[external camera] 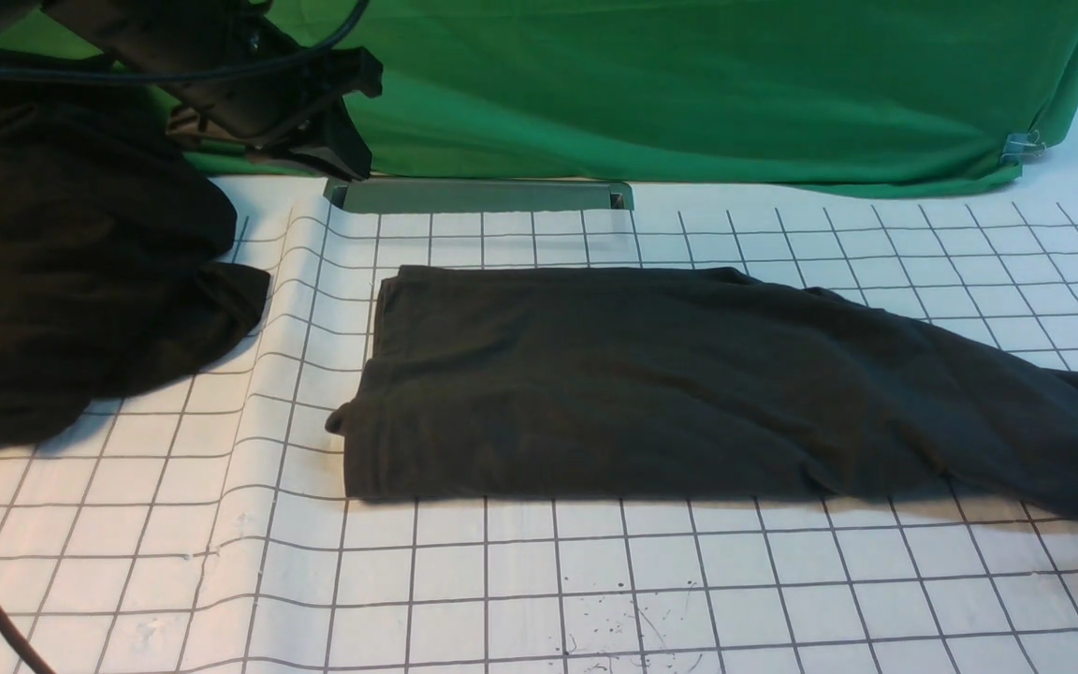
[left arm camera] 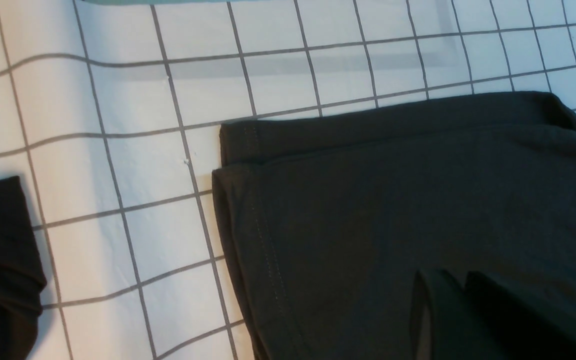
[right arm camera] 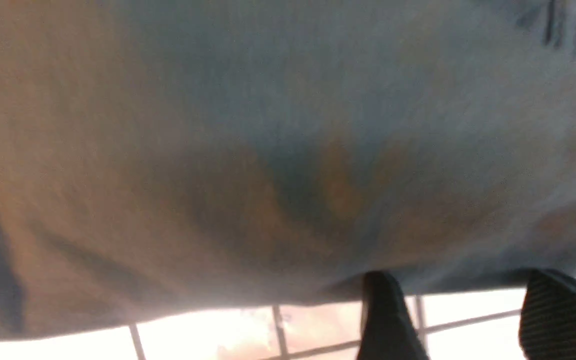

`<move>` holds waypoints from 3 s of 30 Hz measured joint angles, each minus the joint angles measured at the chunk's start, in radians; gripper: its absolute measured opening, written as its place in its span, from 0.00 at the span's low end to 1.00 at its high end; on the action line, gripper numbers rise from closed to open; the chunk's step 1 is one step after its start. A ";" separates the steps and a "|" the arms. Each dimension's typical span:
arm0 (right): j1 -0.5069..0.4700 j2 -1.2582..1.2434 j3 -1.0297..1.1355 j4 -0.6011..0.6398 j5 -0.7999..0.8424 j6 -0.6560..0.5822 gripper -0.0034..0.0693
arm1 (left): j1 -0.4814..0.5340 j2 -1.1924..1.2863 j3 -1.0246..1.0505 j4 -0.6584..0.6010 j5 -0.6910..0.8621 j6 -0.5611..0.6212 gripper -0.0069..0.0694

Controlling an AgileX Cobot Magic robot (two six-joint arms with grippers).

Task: Fold a long-sleeved shirt over a white checkered tablecloth.
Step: 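Pull the folded dark garment lengthwise by its ends to straighten it flat on the table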

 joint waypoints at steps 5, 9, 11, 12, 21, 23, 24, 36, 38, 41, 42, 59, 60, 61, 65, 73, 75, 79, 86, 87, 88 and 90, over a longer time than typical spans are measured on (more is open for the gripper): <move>0.000 -0.032 -0.116 -0.002 0.019 0.002 0.54 | 0.000 0.000 0.000 0.014 -0.001 0.003 0.19; 0.000 -0.007 -0.145 -0.002 -0.049 0.010 0.54 | 0.000 0.000 0.000 0.021 -0.002 0.003 0.20; 0.000 0.017 -0.145 -0.003 -0.052 0.024 0.54 | 0.000 0.000 0.000 0.022 -0.002 0.003 0.21; 0.000 0.054 -0.141 -0.004 -0.045 0.039 0.54 | 0.000 0.000 0.000 0.022 -0.002 0.003 0.21; 0.000 0.158 -0.117 -0.012 0.059 0.056 0.54 | 0.000 0.000 0.000 0.022 -0.002 -0.001 0.21; 0.000 0.152 -0.135 -0.025 0.061 0.056 0.54 | 0.000 0.000 0.000 0.022 -0.002 -0.001 0.21; 0.000 0.147 -0.153 -0.031 0.065 0.056 0.54 | 0.000 0.000 0.000 0.022 -0.002 -0.001 0.21; -0.009 0.142 -0.245 -0.154 0.079 0.059 0.54 | 0.000 0.000 0.000 0.022 -0.006 -0.002 0.21; -0.021 0.151 -0.245 -0.167 0.090 0.067 0.54 | 0.000 0.000 0.000 0.022 -0.011 -0.002 0.21; -0.037 0.172 -0.243 -0.175 0.101 0.076 0.54 | 0.000 0.000 0.000 0.022 -0.014 -0.002 0.21; -0.042 0.181 -0.241 -0.177 0.103 0.077 0.54 | 0.000 0.000 0.000 0.022 -0.016 -0.002 0.21; -0.048 0.193 -0.242 -0.169 0.158 0.060 0.04 | 0.000 0.000 0.000 0.022 -0.030 -0.002 0.21; -0.048 0.181 -0.250 -0.169 0.162 0.060 0.04 | 0.000 0.000 0.000 0.022 -0.031 -0.002 0.21; -0.048 0.174 -0.255 -0.169 0.166 0.060 0.04 | 0.000 0.000 0.000 0.022 -0.031 -0.002 0.21; -0.048 0.130 -0.276 -0.168 0.166 0.080 0.04 | 0.000 0.000 0.000 0.022 -0.032 -0.002 0.21; -0.048 0.177 -0.277 -0.129 0.177 0.082 0.43 | 0.000 0.000 0.000 0.022 -0.039 -0.002 0.21; -0.048 0.196 -0.277 -0.129 0.177 0.082 0.48 | 0.000 0.000 0.000 0.022 -0.039 -0.002 0.21; -0.048 0.250 -0.277 -0.127 0.172 0.082 0.45 | 0.000 0.000 0.000 0.022 -0.039 -0.003 0.21; -0.048 0.252 -0.278 -0.113 0.176 0.045 0.14 | 0.000 0.000 0.000 0.022 -0.039 -0.003 0.21; -0.048 0.248 -0.278 -0.113 0.177 0.044 0.13 | 0.000 0.000 0.000 0.022 -0.039 -0.003 0.21; -0.048 0.242 -0.278 -0.113 0.177 0.041 0.12 | 0.000 0.000 0.000 0.022 -0.039 -0.003 0.21; -0.048 0.221 -0.278 -0.113 0.184 0.036 0.12 | 0.000 0.000 0.000 0.022 -0.039 -0.003 0.21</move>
